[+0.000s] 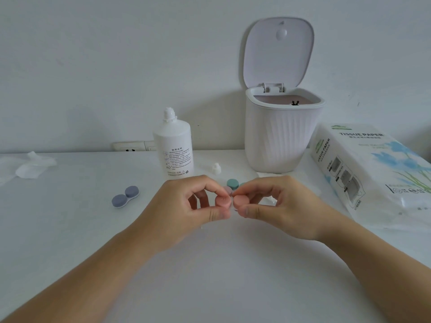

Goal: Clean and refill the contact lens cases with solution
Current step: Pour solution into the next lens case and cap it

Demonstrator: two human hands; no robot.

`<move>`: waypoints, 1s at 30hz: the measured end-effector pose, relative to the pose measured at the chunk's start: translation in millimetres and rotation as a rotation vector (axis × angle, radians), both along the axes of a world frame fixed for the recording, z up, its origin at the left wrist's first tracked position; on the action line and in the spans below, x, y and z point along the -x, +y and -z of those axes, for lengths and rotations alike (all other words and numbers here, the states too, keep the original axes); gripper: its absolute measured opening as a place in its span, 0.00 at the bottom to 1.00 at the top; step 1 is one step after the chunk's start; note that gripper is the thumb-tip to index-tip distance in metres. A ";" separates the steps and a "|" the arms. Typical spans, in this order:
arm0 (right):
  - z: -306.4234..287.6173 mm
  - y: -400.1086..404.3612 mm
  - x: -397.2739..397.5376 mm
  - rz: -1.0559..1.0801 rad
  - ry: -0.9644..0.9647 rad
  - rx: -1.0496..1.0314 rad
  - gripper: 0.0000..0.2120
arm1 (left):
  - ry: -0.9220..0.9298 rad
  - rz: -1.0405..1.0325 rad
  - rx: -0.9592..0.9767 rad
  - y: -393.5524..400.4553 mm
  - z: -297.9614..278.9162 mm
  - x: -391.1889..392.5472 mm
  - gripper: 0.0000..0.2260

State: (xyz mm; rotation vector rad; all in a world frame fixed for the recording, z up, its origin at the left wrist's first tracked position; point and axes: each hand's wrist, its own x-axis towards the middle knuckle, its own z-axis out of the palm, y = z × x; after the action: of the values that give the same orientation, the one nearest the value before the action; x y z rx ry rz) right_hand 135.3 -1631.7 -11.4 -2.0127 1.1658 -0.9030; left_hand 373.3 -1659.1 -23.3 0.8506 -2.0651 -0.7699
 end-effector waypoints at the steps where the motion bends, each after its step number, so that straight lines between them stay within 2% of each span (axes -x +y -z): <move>1: -0.4 0.2 0.1 0.001 -0.002 0.000 0.09 | 0.009 0.004 0.002 -0.5 -0.1 -0.1 0.08; 6: -0.4 0.3 -0.2 0.001 -0.014 -0.005 0.08 | 0.060 0.010 0.045 -2.7 -0.1 -0.3 0.05; 10: -0.8 0.1 0.5 -0.003 -0.017 -0.004 0.08 | 0.059 0.018 -0.042 -0.2 -3.2 -1.8 0.05; 14: -1.1 0.0 1.3 -0.007 -0.036 0.001 0.07 | 0.069 0.072 -0.131 5.6 -6.8 -2.3 0.11; 17: -0.9 -0.2 0.5 -0.012 -0.026 -0.004 0.08 | 0.046 0.015 -0.113 6.8 -6.3 0.3 0.15; 21: -1.5 -0.2 0.6 -0.003 -0.018 -0.002 0.09 | 0.019 -0.092 -0.073 4.9 -2.8 1.6 0.11; 24: -1.3 0.3 0.4 -0.005 -0.010 -0.005 0.09 | 0.014 -0.055 -0.091 4.9 -4.6 1.2 0.08; 27: -1.1 0.8 1.0 -0.001 -0.011 -0.004 0.09 | -0.023 0.037 -0.157 4.8 -4.9 -0.5 0.16; 30: -1.7 1.4 0.5 0.003 -0.019 -0.007 0.09 | -0.050 -0.002 -0.149 4.2 -2.1 -0.5 0.21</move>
State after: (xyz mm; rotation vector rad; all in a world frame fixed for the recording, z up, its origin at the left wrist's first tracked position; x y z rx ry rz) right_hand 134.7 -1630.3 -9.7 -1.9930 1.1600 -0.9160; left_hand 373.8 -1654.9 -21.2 0.9628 -2.0697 -0.9189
